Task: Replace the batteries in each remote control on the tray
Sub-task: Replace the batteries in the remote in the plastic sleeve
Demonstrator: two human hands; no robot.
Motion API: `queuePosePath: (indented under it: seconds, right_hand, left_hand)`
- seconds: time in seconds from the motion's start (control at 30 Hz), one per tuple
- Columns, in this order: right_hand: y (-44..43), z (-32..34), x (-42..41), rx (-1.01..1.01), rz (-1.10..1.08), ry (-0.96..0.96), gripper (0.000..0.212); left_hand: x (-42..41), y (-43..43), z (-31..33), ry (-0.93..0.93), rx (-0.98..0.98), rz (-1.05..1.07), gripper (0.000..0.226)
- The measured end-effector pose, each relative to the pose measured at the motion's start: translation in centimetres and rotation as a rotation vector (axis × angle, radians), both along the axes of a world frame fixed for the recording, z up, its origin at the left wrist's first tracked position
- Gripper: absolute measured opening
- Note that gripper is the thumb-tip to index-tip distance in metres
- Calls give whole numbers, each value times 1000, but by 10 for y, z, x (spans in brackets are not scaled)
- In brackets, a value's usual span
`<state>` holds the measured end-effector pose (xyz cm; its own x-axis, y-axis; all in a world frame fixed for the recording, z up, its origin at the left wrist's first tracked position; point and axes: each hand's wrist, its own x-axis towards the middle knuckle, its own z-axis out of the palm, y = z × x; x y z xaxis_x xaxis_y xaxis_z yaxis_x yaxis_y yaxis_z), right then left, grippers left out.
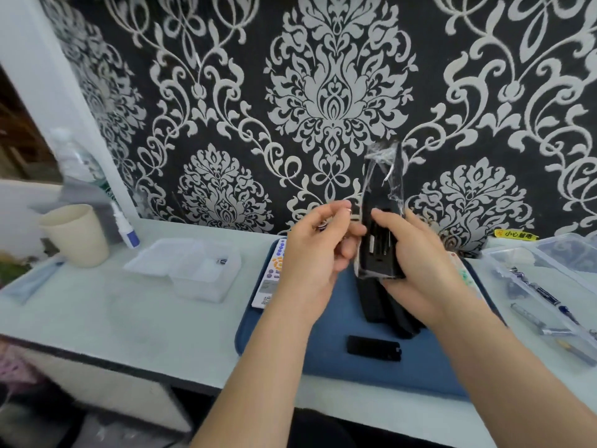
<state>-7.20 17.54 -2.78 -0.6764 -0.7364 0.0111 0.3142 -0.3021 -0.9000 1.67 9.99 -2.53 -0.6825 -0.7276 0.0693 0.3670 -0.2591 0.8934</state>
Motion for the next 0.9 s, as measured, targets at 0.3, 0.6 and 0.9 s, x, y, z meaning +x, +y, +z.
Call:
queuePosePath:
  seconds: [0.3, 0.6, 0.9]
  right_hand:
    - [-41, -5, 49, 126, 181, -18, 7]
    - [-15, -12, 31, 233, 84, 95, 10]
    - [40, -18, -23, 331, -123, 221, 9]
  left_hand:
    - [83, -117, -8, -804, -650, 469, 32]
    - [68, -127, -25, -644, -640, 509, 29]
    - [-25, -4, -21, -436, -699, -73, 14]
